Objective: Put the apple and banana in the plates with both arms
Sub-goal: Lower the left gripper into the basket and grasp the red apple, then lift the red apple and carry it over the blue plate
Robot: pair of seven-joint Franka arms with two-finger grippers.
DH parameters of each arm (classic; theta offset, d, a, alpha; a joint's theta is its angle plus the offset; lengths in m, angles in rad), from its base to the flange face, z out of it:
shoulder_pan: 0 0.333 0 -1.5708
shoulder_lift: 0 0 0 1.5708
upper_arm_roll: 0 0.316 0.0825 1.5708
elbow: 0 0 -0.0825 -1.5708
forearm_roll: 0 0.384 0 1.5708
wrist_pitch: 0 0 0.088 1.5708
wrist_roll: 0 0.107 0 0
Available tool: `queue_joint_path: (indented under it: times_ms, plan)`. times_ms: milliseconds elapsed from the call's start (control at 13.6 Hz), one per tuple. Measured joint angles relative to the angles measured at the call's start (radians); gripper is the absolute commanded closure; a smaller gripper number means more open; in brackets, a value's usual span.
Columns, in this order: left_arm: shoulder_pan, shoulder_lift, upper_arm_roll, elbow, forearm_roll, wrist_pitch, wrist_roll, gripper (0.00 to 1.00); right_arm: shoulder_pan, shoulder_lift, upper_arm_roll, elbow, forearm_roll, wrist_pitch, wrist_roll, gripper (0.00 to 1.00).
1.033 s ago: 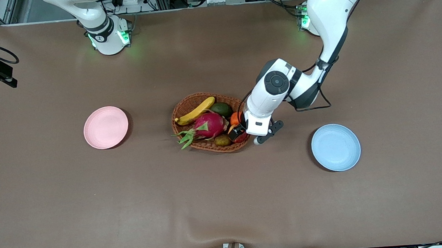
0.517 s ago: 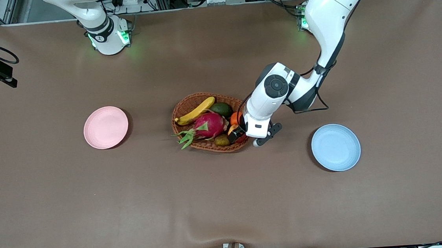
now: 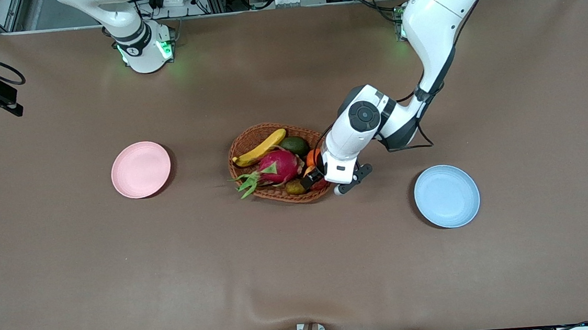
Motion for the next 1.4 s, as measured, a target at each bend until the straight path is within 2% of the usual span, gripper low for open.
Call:
queue_joint_path:
  times_ms: [74,148,295,369,1033,1402]
  plan:
    - [0.000,0.000,0.000,0.000,0.000,0.001,0.000,0.08,0.000,0.000,0.000,0.000,0.000,0.000,0.000,0.00]
    - [0.000,0.000,0.000,0.000,0.000,0.002,0.000,0.30,0.000,0.000,0.000,0.000,0.000,0.000,0.000,0.00]
    - [0.000,0.001,0.001,0.000,0.000,0.003,0.000,0.81,0.000,0.000,0.000,0.000,0.000,0.000,0.000,0.00]
    - [0.000,0.001,0.001,0.001,0.000,0.003,0.000,1.00,0.000,0.000,0.000,0.000,0.000,-0.001,0.000,0.00]
    - [0.002,-0.004,0.003,0.023,0.000,0.003,0.000,1.00,0.000,0.000,0.000,0.000,0.000,-0.004,0.000,0.00]
    - [0.043,-0.087,0.010,0.039,0.002,-0.064,0.000,1.00,0.000,0.000,0.000,0.000,0.000,-0.006,0.000,0.00]
